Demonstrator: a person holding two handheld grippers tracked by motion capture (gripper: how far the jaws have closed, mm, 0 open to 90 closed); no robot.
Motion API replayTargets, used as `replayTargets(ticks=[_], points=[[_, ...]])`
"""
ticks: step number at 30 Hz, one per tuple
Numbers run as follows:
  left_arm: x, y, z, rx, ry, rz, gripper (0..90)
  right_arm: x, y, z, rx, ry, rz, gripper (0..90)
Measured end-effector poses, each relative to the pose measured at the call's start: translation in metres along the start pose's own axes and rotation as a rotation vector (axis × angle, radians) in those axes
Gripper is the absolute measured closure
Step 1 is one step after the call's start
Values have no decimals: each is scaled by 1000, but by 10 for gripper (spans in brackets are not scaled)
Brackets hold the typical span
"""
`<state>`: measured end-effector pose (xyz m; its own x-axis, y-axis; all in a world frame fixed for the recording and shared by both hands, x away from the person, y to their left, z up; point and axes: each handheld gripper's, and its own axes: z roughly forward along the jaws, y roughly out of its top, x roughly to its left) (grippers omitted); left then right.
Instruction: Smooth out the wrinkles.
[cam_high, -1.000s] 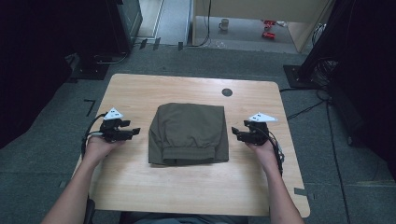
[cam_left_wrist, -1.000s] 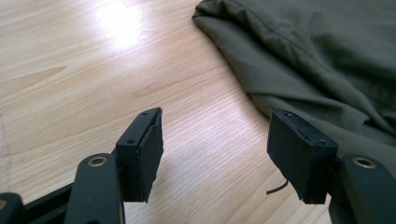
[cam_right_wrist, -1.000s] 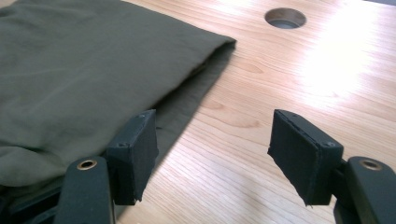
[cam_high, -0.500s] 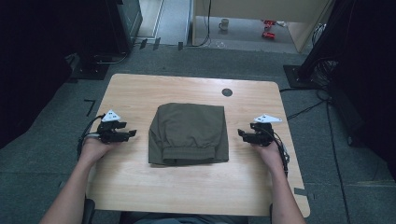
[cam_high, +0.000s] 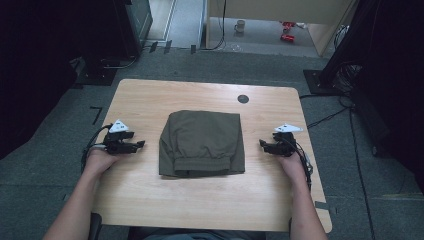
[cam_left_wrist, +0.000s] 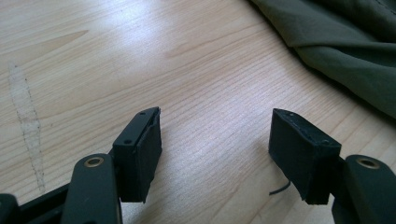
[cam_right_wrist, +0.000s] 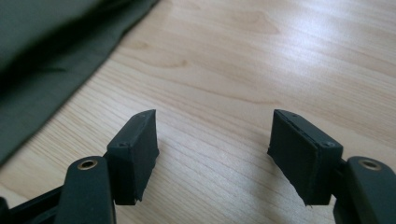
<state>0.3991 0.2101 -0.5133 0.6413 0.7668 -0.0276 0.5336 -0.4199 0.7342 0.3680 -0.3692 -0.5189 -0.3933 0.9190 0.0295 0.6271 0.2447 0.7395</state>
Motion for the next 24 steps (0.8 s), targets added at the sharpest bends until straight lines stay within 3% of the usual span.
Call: replayTargets(ticks=[3,12,24], points=[[0,-2,1,-11,13,17,333,-3,-1,2,-4,1,3,301],[1,-3,2,-16,34,1,286,-2,-2,5,-10,-3,7,220],[-1,-2,3,-15,43,-7,265,1,-2,6,-4,-11,14,179]])
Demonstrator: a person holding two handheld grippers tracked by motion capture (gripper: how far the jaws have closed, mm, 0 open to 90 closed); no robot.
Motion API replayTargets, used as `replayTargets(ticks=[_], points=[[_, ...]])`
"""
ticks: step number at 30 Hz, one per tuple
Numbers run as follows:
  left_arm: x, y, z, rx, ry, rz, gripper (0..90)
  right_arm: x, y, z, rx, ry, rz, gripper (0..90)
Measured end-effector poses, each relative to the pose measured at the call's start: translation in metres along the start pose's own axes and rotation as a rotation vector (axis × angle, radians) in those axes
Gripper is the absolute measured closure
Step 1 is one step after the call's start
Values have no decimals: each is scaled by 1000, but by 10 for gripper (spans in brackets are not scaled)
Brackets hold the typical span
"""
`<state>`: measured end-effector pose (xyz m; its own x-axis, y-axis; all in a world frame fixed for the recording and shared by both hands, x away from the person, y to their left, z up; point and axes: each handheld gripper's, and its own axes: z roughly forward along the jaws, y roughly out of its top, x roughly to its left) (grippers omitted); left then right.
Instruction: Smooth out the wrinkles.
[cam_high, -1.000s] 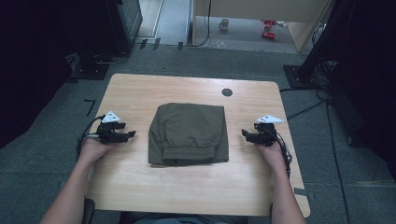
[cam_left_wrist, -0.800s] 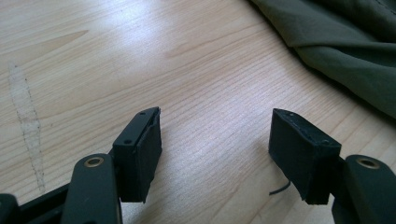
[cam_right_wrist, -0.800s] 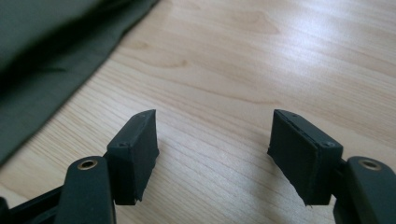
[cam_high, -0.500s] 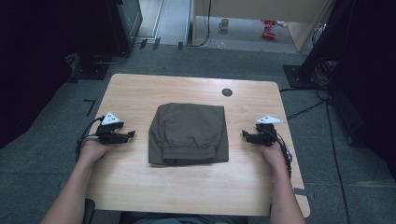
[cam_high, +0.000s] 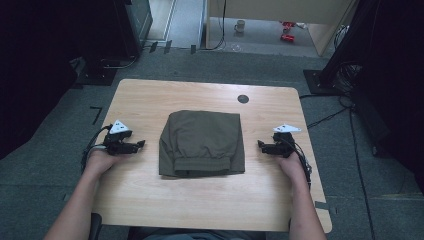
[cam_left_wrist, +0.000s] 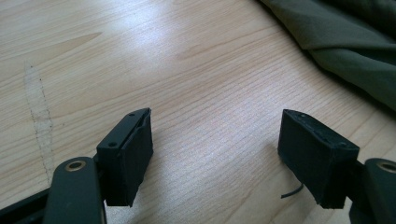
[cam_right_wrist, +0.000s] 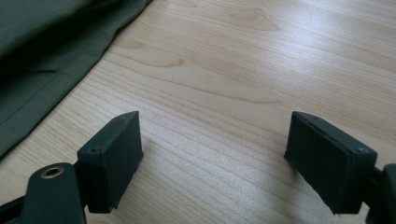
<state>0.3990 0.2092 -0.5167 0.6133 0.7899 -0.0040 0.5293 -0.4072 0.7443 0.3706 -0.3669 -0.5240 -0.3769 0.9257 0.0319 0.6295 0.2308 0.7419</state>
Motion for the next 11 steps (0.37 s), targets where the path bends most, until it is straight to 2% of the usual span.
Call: replayTargets(ticks=[11], points=[[-1,0,0,1,3,-3,262,3,0,1,7,7,-6,146]])
